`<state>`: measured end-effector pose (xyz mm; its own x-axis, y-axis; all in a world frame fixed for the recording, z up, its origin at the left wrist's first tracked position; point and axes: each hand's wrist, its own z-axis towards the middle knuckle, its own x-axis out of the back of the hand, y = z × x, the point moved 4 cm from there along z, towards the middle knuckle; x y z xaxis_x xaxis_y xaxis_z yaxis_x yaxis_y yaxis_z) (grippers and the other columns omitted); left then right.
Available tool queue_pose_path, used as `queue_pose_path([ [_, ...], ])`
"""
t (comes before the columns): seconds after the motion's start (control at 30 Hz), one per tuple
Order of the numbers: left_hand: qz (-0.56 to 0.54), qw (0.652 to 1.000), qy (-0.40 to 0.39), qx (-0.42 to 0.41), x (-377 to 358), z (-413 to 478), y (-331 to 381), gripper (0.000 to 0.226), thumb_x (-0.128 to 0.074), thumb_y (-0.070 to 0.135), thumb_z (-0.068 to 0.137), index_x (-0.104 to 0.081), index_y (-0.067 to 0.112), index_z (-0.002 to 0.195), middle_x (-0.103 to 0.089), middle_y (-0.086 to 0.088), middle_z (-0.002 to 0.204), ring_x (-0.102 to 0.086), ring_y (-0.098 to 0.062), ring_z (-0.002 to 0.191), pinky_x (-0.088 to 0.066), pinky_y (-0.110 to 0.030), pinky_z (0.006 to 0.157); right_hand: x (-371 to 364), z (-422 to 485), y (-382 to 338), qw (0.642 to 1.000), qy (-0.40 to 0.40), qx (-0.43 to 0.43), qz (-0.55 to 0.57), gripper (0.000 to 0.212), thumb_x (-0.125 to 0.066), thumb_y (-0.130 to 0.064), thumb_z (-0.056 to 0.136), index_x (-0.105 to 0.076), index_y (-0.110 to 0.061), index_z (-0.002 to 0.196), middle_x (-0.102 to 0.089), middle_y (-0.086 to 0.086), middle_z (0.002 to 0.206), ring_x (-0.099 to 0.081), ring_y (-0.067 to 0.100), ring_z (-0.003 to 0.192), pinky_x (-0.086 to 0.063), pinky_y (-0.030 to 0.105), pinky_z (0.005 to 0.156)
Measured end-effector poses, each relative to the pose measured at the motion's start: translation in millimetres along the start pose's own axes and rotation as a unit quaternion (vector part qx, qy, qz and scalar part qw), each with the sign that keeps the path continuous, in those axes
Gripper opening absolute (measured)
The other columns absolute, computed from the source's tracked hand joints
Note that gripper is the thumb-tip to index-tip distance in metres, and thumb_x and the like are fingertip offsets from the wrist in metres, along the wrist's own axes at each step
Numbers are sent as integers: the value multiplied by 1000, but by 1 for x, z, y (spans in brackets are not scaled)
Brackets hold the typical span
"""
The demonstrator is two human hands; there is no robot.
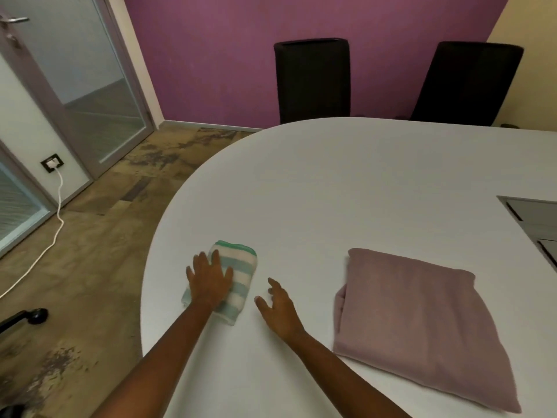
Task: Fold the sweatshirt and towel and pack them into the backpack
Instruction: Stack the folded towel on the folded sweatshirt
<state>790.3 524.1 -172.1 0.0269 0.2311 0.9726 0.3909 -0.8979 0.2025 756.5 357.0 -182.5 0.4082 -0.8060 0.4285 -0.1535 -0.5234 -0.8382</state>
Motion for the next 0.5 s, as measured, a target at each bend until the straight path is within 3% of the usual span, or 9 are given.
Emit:
queue_pose_path([
  [0.17, -147, 976, -100, 128, -19, 4, -51, 62, -37, 46, 96, -24, 6, 142, -40, -21, 139, -40, -37, 128, -29, -48, 109, -35, 23, 2, 991, -33, -109, 76, 62, -46, -38, 93, -24, -10, 144, -50, 12, 134, -53, 20, 109, -41, 29, 90],
  [0.33, -245, 952, -109, 150, -28, -6, -55, 60, -51, 41, 91, -39, -3, 129, -51, -23, 128, -51, -37, 116, -42, -42, 99, -48, 23, 10, 975, -20, -141, 170, 43, -48, -32, 94, -43, -7, 129, -53, 4, 106, -56, 17, 87, -47, 19, 59],
  [0.43, -366, 898, -163, 182, -34, -18, -43, 85, -62, 53, 67, -44, -6, 126, -56, -20, 124, -56, -34, 112, -47, -38, 93, -44, 19, 16, 962, -11, -146, 232, 28, -55, -28, 91, -51, -11, 112, -58, 2, 92, -57, 11, 68, -47, 18, 53],
  [0.5, -433, 863, -172, 193, -39, -24, -36, 84, -65, 49, 58, -54, -7, 119, -62, -20, 116, -61, -33, 105, -50, -38, 91, -34, 14, 20, 953, 0, -157, 259, 22, -59, -23, 89, -52, -11, 106, -60, 3, 90, -56, 11, 63, -47, 17, 49],
])
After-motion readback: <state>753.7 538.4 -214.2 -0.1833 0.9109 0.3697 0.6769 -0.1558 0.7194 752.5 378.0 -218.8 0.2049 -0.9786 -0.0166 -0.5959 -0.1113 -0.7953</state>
